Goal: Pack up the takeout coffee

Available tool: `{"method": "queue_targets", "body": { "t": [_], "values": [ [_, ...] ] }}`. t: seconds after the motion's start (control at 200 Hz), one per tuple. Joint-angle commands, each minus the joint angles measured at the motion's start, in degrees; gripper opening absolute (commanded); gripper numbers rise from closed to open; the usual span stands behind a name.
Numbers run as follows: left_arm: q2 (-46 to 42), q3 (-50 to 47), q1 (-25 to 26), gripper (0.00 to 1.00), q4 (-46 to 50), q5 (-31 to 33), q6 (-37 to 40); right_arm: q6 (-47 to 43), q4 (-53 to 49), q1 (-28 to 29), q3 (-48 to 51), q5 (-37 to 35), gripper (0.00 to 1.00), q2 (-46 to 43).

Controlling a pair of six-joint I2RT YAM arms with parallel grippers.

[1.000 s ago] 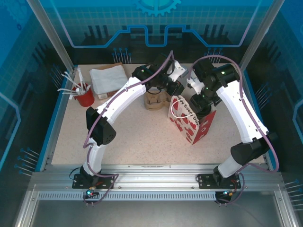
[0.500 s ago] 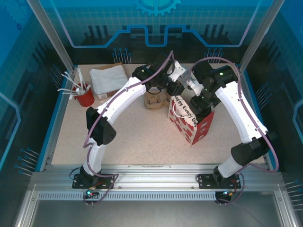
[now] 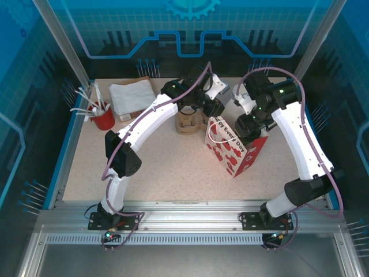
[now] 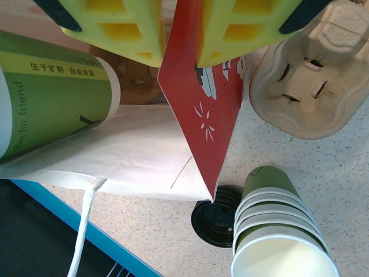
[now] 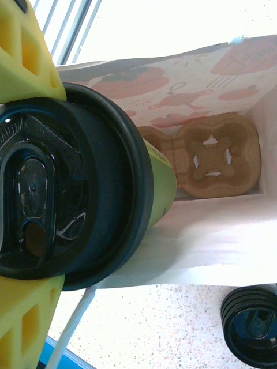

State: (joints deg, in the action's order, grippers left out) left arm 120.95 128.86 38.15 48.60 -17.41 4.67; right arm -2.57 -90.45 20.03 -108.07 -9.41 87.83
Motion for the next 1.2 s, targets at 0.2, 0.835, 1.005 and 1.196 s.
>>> {"method": "queue_targets", "body": {
  "t": [0.2,0.835,1.005,1.196],
  "values": [
    [0.49,0.96,0.17,0.23,0.43,-0.54,0.68,0.5,-0.1,-0.02,4.37,0.28,0.44,-0.86],
    [0.51,0.86,0.25,0.24,0.23,-0.78,0.66,0.67,2.21,1.24,9.16,0.21,0.44,0.5],
    [0.47,0.82,0.22,0.24,0.09,-0.78,0.69,0.41,3.07,1.49,11.28,0.6,0.44,0.41],
    [0.52,0.71,0.19,0.24,0.25,-0.62,0.78,0.29,4.34,1.67,13.95,0.81,0.44,0.41]
  ]
}}
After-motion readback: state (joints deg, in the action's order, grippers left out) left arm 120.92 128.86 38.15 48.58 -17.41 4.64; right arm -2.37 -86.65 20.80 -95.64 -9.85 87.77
